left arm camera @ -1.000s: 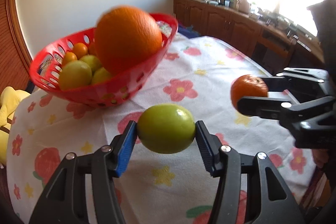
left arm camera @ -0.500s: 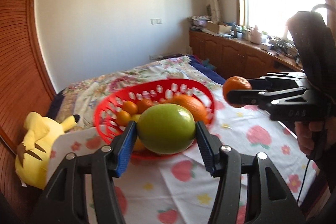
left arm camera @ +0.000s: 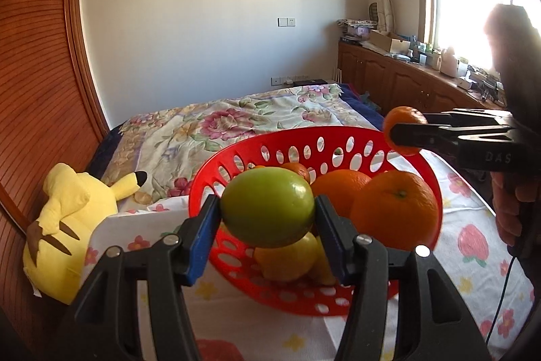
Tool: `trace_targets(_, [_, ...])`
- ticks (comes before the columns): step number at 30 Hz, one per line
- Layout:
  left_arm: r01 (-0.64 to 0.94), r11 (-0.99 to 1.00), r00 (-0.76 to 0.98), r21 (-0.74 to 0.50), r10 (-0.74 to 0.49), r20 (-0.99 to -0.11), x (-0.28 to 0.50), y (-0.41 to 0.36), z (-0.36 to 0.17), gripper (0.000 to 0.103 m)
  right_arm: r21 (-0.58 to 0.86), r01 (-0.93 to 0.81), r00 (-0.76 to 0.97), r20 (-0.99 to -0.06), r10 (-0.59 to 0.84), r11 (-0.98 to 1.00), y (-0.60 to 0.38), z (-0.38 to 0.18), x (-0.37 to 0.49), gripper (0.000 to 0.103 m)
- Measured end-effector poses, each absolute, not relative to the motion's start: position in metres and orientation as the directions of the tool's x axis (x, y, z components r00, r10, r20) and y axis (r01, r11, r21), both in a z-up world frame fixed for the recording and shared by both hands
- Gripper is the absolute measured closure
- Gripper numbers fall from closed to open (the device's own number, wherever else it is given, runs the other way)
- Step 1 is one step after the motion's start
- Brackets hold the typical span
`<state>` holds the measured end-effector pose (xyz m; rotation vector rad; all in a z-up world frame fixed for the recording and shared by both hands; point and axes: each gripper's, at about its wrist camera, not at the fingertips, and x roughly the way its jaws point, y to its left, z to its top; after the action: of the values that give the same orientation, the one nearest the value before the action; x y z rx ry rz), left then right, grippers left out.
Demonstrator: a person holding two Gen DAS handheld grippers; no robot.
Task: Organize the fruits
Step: 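Open the right tool over the basket while the left tool lowers and releases the apple, then withdraw both open tools from the basket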
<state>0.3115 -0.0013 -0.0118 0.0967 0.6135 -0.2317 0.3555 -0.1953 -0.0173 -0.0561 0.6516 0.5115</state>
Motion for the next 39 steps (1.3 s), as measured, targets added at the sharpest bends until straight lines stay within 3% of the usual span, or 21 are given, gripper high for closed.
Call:
trace_targets(14, [0.254,0.967,0.764,0.019,-0.189,-0.617,0.332,-0.014,-0.036,0.047,0.144,-0.493,0.617,-0.638,0.461,0.858,-0.182,-0.042,0.391,0.055])
trace_targets(16, [0.244,0.97,0.767,0.019,-0.181,-0.615,0.332,-0.015,-0.036,0.047,0.157,-0.49,0.62,-0.628,0.469,0.858,-0.184,-0.04,0.391,0.048])
trace_targets(31, [0.215,0.977,0.761,-0.007,-0.172,-0.626,0.324,-0.012,-0.031,0.046,0.153,-0.479,0.65,-0.6,0.466,0.864,-0.192,-0.031,0.367,0.048])
trace_targets(39, [0.219,0.976,0.792,0.015,-0.169,-0.587,0.302,-0.013,-0.015,0.046,0.124,-0.463,0.672,-0.597,0.439,0.878,-0.193,-0.03,0.34,0.048])
